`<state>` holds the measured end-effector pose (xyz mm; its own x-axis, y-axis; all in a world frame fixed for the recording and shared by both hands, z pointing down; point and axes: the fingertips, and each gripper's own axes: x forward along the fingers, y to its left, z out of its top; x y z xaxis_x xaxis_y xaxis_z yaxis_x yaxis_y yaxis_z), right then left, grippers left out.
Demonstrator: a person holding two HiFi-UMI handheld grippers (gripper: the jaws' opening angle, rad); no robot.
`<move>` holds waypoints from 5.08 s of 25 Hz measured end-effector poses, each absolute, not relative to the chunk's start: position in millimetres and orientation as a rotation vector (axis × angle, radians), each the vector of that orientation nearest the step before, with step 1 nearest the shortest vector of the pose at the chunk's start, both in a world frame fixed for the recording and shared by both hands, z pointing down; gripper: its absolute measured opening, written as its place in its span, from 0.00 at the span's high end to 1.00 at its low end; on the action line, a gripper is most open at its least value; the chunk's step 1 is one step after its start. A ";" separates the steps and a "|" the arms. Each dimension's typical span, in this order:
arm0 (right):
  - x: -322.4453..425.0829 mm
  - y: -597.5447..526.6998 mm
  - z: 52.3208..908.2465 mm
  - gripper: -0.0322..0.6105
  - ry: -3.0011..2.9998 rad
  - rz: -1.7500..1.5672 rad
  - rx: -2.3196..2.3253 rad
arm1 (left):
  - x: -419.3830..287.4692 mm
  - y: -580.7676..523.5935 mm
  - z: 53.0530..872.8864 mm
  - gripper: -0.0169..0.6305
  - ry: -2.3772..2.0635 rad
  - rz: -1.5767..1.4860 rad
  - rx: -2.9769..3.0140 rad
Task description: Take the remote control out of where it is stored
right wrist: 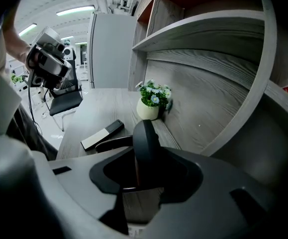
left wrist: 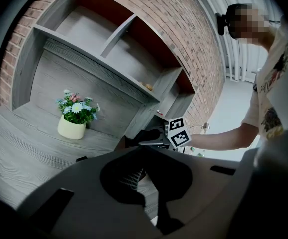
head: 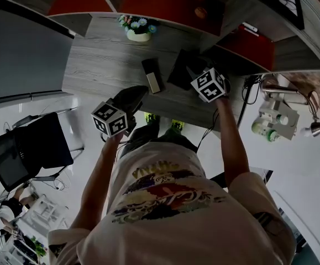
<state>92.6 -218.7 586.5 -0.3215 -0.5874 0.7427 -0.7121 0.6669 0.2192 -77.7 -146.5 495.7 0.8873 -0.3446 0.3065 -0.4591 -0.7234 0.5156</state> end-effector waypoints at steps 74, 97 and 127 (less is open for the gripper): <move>100.7 -141.9 478.6 0.76 -2.065 0.232 1.445 | -32.0 -157.3 467.3 0.97 -0.268 0.161 2.578; 114.3 -116.5 542.7 0.76 -2.093 0.277 1.377 | -5.8 -107.7 498.3 0.97 -0.363 0.248 2.484; 78.4 -80.1 624.1 0.74 -2.196 0.022 1.090 | 3.9 -39.4 561.7 0.96 -0.539 0.273 2.317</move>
